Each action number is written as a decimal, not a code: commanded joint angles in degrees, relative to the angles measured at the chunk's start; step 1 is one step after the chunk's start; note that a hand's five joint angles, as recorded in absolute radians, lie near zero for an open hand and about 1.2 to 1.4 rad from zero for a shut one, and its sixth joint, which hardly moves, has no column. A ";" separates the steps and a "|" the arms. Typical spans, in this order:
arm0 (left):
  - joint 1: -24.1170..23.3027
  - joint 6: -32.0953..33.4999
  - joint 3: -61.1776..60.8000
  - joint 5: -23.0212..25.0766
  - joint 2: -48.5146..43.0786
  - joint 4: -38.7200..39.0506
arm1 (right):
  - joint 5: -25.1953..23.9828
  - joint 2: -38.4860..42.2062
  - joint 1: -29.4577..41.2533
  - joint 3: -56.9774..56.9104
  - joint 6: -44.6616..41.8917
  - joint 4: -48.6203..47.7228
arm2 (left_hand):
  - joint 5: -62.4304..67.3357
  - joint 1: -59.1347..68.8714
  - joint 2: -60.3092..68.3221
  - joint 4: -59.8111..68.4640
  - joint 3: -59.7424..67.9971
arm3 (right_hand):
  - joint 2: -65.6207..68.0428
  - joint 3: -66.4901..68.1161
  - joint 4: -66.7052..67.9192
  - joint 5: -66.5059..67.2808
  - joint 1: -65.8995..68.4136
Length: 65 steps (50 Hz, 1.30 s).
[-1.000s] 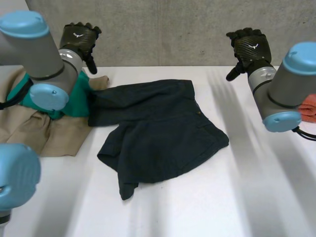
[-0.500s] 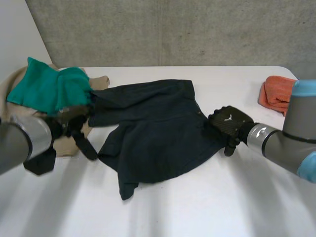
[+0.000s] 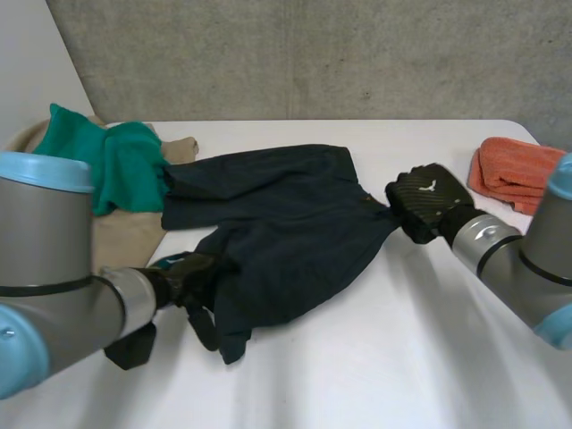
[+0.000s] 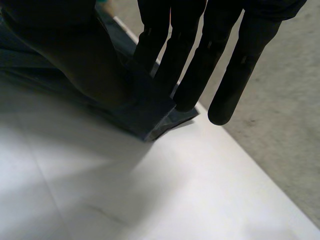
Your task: Fold the laundry.
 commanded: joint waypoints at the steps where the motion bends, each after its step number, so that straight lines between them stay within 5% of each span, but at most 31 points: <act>1: -7.16 -3.50 4.91 -4.58 -5.35 -0.56 | 4.56 -6.91 -1.05 4.19 2.63 0.27 | -2.80 -1.17 -1.57 -1.39 -2.06 | 12.55 12.15 11.72 12.45 18.48; 8: -10.86 -4.65 8.78 -7.83 -7.90 0.49 | 7.03 -8.67 -0.88 5.07 3.07 0.71 | -2.80 -1.17 -1.57 -1.39 -2.06 | 12.55 12.15 11.72 12.45 18.48; 16: -15.17 -3.59 14.84 -19.51 -14.84 4.09 | 8.79 -12.80 -1.93 7.79 4.21 0.97 | 0.75 2.37 1.97 2.15 1.49 | 12.55 12.15 11.72 12.45 18.48; 19: -16.58 -3.59 16.69 -20.06 -16.34 4.19 | 8.70 -14.29 -2.28 8.76 4.48 1.06 | 3.96 5.58 5.19 5.37 4.70 | 12.55 12.15 11.72 12.45 18.48; 23: -18.42 -3.24 18.10 -20.14 -17.75 3.84 | 8.44 -16.49 -3.16 10.16 4.74 1.06 | 29.81 31.43 31.03 31.21 30.54 | 12.55 12.15 11.72 12.45 18.48; 25: -19.21 -2.80 18.10 -20.85 -17.67 4.01 | 8.35 -17.46 -3.51 10.87 4.65 1.06 | 64.57 66.19 65.79 65.97 65.30 | 12.55 12.15 11.72 12.45 18.48; 30: -19.22 -1.13 16.44 -22.69 -14.07 3.57 | 7.91 -19.48 -4.83 11.40 3.95 2.20 | 67.20 68.83 68.43 68.61 67.94 | 12.55 12.15 11.72 12.45 18.48; 34: -18.34 4.39 11.79 -19.28 -6.26 2.52 | 5.46 -21.15 -5.71 11.57 -0.69 9.56 | 67.20 68.83 68.43 68.61 67.94 | 12.55 12.15 11.72 12.45 18.48; 39: -16.32 23.16 3.01 -11.20 3.14 -3.18 | 0.63 -23.17 -10.01 12.53 -16.39 28.95 | 67.20 68.83 68.43 68.61 67.94 | 12.55 12.15 11.72 12.45 18.48; 45: -14.47 38.50 -2.81 -8.11 7.03 -8.82 | -2.63 -23.53 -12.74 14.56 -32.94 45.51 | 67.20 68.83 68.43 68.61 67.94 | 12.55 12.15 11.72 12.45 18.48; 55: -14.21 39.48 3.15 -10.21 1.94 -4.96 | -2.90 -18.79 -7.39 12.19 -17.07 35.43 | 67.20 68.83 68.43 68.61 67.94 | 12.55 12.15 11.72 12.45 18.48; 65: -10.35 40.53 18.62 -11.36 -8.25 2.69 | 5.09 -10.79 -1.41 6.57 -4.41 15.49 | 67.20 68.83 68.43 68.61 67.94 | 12.55 12.15 11.72 12.45 18.48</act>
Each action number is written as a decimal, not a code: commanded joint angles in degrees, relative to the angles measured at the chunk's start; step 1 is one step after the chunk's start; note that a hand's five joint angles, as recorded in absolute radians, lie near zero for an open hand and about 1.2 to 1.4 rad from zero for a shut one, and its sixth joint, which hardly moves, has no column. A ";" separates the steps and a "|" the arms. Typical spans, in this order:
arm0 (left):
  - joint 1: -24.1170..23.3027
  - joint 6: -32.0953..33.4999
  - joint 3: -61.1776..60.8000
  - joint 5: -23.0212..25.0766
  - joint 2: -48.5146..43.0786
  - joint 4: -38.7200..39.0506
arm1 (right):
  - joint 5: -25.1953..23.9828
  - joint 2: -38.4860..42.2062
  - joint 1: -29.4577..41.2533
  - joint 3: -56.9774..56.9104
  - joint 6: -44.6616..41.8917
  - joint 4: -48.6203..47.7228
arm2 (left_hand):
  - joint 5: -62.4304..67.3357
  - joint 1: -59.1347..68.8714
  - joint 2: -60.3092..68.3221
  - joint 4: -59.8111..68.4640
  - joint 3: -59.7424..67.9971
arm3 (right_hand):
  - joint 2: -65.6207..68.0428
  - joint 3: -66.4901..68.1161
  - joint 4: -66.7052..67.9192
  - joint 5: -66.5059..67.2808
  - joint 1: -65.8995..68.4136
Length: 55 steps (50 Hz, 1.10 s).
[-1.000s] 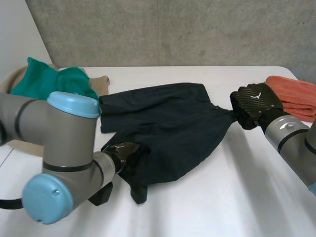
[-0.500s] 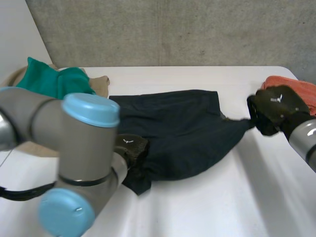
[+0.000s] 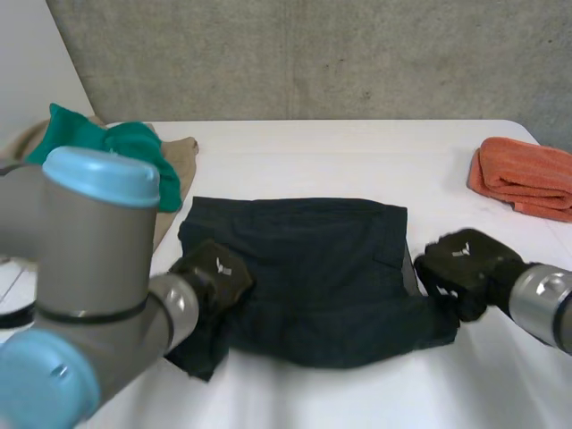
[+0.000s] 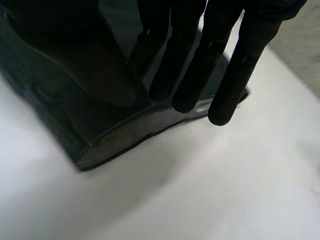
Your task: Fold the laundry.
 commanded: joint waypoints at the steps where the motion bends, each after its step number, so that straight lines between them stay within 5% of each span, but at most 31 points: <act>1: 3.31 0.95 12.59 -0.29 -8.14 6.31 | 7.38 6.80 4.50 -5.44 9.50 -15.74 | 12.99 15.35 11.62 11.38 12.01 | 12.55 11.84 11.49 11.11 16.68; 8: 7.97 2.27 32.35 1.29 -15.10 12.11 | 15.82 12.96 6.09 -17.30 16.97 -32.78 | 12.99 15.35 11.62 11.38 12.01 | 12.55 11.84 11.49 11.11 16.68; 16: 11.93 -13.87 58.02 7.44 -13.52 22.74 | 20.57 12.35 6.61 -29.52 27.33 -59.31 | 12.99 15.35 11.62 11.38 12.01 | 12.55 11.84 11.49 11.11 16.68; 19: 12.28 -18.46 60.50 7.70 -13.34 22.93 | 20.75 12.08 7.58 -30.76 29.45 -62.51 | 12.99 15.35 11.62 11.38 12.01 | 12.55 11.84 11.49 11.11 16.68; 30: 15.00 -24.36 48.92 10.96 -14.13 16.08 | 19.17 13.05 9.08 -29.02 28.84 -51.80 | 12.99 15.35 11.62 11.38 12.01 | 12.55 11.84 11.49 11.11 16.68; 41: 16.24 -18.57 22.73 14.99 -16.06 16.51 | 13.19 19.02 7.05 -12.41 28.06 -42.22 | 12.99 15.35 11.62 11.38 12.01 | 12.55 11.84 11.49 11.11 16.68; 47: 15.62 -10.57 14.63 17.99 -15.72 16.25 | 10.81 22.54 7.05 -7.13 22.78 -40.28 | -34.38 -32.01 -35.75 -35.99 -35.36 | 12.55 11.84 11.49 11.11 16.68; 55: 15.88 -10.91 9.80 12.28 -7.90 14.49 | 11.34 20.18 7.67 -6.25 22.34 -36.94 | -50.91 -48.54 -52.27 -52.52 -51.88 | 12.55 11.84 11.49 11.11 16.68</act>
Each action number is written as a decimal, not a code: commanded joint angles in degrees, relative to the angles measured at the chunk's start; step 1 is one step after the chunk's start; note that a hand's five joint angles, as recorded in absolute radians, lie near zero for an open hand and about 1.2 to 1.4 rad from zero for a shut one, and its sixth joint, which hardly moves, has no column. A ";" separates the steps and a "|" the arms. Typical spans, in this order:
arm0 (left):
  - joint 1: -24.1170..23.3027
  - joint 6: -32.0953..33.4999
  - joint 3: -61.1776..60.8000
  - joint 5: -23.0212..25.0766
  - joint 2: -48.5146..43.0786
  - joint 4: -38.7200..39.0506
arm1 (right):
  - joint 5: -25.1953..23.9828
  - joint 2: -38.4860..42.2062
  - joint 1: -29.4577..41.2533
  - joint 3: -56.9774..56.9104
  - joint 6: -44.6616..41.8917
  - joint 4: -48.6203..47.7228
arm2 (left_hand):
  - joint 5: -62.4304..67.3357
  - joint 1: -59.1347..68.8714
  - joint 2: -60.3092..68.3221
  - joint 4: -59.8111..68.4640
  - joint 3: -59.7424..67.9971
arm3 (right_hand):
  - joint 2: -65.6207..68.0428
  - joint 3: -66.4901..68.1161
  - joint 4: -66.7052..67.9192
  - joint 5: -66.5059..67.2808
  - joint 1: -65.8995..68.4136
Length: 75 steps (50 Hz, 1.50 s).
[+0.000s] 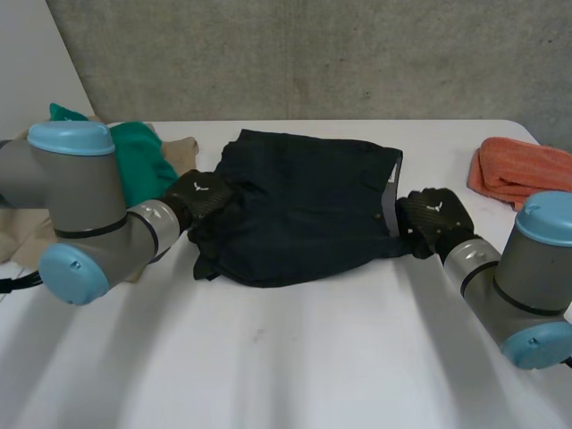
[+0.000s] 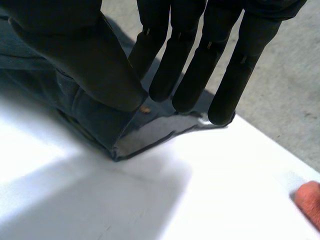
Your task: Fold the laundry.
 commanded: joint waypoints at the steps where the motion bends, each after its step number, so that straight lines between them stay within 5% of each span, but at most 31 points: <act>1: 0.49 -1.07 -3.99 -5.37 7.32 -1.24 | 0.47 -2.58 0.56 0.43 -0.31 3.08 | -6.30 -6.63 -7.10 -6.27 -7.16 | 12.30 11.83 11.46 11.06 15.71; 7: 2.33 -5.46 -11.28 -8.97 14.97 -0.63 | 0.47 -5.66 0.03 1.58 1.62 4.31 | -8.83 -9.16 -9.63 -8.80 -9.69 | 12.30 11.83 11.46 11.06 15.71; 16: 2.86 -13.81 -19.19 -6.88 16.13 -3.96 | 0.64 -8.03 -0.32 1.40 4.26 5.11 | 22.10 21.77 21.30 22.13 21.24 | 12.30 11.83 11.46 11.06 15.71; 28: 3.57 -14.61 -14.73 -6.42 6.03 -0.82 | 0.29 -8.56 -0.67 1.40 4.61 5.98 | 3.30 2.97 2.50 3.33 2.44 | 12.30 11.83 11.46 11.06 15.71; 45: -0.83 -13.99 -4.18 -9.33 -2.42 -0.54 | 0.11 -8.56 -1.28 1.58 4.35 5.99 | 5.80 5.47 5.00 5.83 4.94 | 12.30 11.83 11.46 11.06 15.71; 53: -2.67 -13.73 0.92 -11.96 -7.43 -0.89 | 0.11 -8.73 -1.99 1.14 4.26 5.99 | 16.56 16.23 15.76 16.59 15.69 | 12.30 11.83 11.46 11.06 15.71; 56: -3.20 -13.20 2.86 -14.16 -9.01 -1.33 | 0.11 -8.91 -2.25 1.14 4.26 5.99 | 39.36 39.04 38.56 39.39 38.50 | 12.30 11.83 11.46 11.06 15.71; 58: -3.29 -12.24 3.73 -16.00 -9.28 -1.51 | 0.11 -9.00 -2.51 1.14 4.17 6.07 | 58.02 57.69 57.22 58.05 57.15 | 12.30 11.83 11.46 11.06 15.71; 65: -4.25 -7.50 -0.82 -17.68 -1.74 -6.86 | -0.50 -9.52 -2.87 0.70 -0.91 10.45 | 58.10 57.77 57.30 58.13 57.24 | 12.30 11.83 11.46 11.06 15.71; 75: -5.93 12.80 -23.58 -14.87 19.71 -20.66 | -3.75 -15.50 -4.62 3.15 -31.32 44.46 | 58.10 57.77 57.30 58.13 57.24 | 12.30 11.83 11.46 11.06 15.71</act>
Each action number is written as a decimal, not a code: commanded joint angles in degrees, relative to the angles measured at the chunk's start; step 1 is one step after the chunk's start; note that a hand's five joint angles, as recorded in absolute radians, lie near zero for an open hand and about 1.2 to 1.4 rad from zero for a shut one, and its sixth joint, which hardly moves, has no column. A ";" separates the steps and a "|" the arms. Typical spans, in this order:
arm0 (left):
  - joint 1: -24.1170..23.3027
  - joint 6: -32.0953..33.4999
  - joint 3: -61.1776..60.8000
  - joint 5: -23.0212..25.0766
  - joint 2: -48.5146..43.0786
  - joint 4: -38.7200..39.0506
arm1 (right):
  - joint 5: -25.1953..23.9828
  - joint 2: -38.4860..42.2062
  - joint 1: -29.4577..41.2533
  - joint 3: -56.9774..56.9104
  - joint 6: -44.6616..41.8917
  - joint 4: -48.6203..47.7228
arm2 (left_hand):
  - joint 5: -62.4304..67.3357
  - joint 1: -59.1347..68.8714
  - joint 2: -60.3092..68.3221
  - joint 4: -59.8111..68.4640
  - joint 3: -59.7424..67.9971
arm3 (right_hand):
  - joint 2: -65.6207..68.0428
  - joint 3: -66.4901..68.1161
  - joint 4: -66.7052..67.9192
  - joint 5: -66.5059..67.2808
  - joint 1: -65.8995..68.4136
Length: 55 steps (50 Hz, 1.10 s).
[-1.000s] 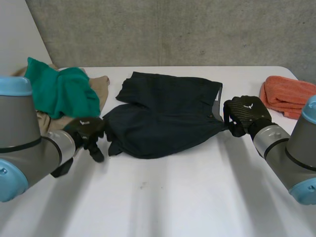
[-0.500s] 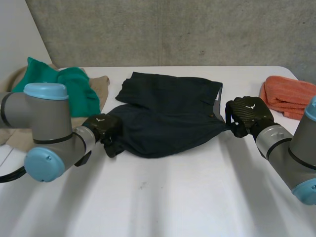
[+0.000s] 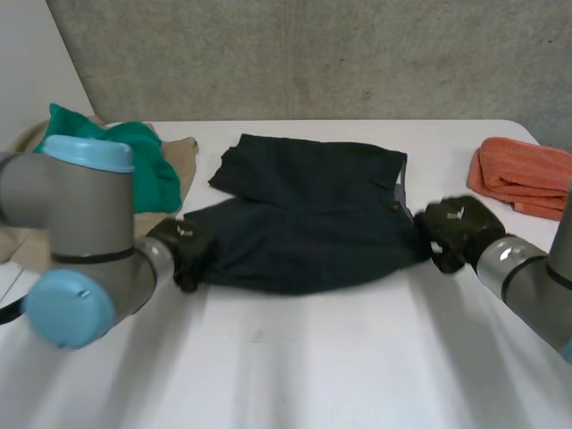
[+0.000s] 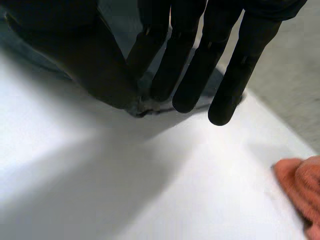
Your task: Fold the laundry.
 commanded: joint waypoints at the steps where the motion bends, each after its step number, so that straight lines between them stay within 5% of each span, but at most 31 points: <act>1: -0.65 14.92 -16.08 1.68 14.29 -9.51 | -1.87 -4.46 -1.44 2.86 -20.87 24.46 | 13.71 13.42 11.69 11.41 12.00 | 12.30 11.83 11.46 11.06 15.71; 5: -1.53 20.03 -21.01 3.26 19.74 -12.85 | -3.01 -7.01 -1.71 6.20 -28.00 33.35 | 13.71 13.42 11.69 11.41 12.00 | 12.30 11.83 11.46 11.06 15.71; 11: -4.08 20.47 -19.01 6.60 20.46 -15.67 | -5.13 -8.08 -2.50 6.65 -29.24 32.92 | 13.71 13.42 11.69 11.41 12.00 | 12.30 11.83 11.46 11.06 15.71; 18: 0.22 19.60 -6.46 3.36 13.70 -11.02 | -5.13 -6.93 -1.53 0.60 -12.77 22.41 | 13.71 13.42 11.69 11.41 12.00 | 12.30 11.83 11.46 11.06 15.71; 23: 1.72 14.68 2.70 1.95 9.48 -8.47 | -5.04 -8.25 -1.09 1.72 1.42 13.60 | 13.71 13.42 11.69 11.41 12.00 | -39.96 -40.43 -40.80 -41.20 -36.55; 27: 3.04 10.11 9.03 1.59 5.87 -8.38 | -5.30 -10.27 -0.83 4.53 7.14 9.11 | 13.71 13.42 11.69 11.41 12.00 | -47.94 -48.41 -48.78 -49.18 -44.53; 40: 3.83 4.39 15.81 0.45 -0.55 -8.99 | -4.43 -4.92 3.56 11.74 9.17 1.03 | 13.71 13.42 11.69 11.41 12.00 | -43.74 -44.21 -44.58 -44.98 -40.33; 44: 3.83 4.04 15.63 0.63 -0.29 -9.08 | -0.74 -0.52 5.32 11.48 10.14 -4.60 | 13.71 13.42 11.69 11.41 12.00 | -40.22 -40.69 -41.06 -41.46 -36.82; 47: 3.66 3.60 15.11 0.80 0.24 -9.17 | 3.83 2.21 6.02 10.52 10.66 -8.47 | 13.71 13.42 11.69 11.41 12.00 | -17.93 -18.40 -18.77 -19.17 -14.52; 49: 3.48 3.16 14.15 0.98 1.11 -9.43 | 6.02 2.82 6.29 9.99 10.93 -9.26 | 13.71 13.42 11.69 11.41 12.00 | 12.14 11.67 11.30 10.90 15.55; 55: 2.51 3.51 8.53 2.47 4.63 -12.06 | 5.69 -5.68 5.32 12.80 8.21 -7.34 | 13.71 13.42 11.69 11.41 12.00 | 12.30 11.83 11.46 11.06 15.71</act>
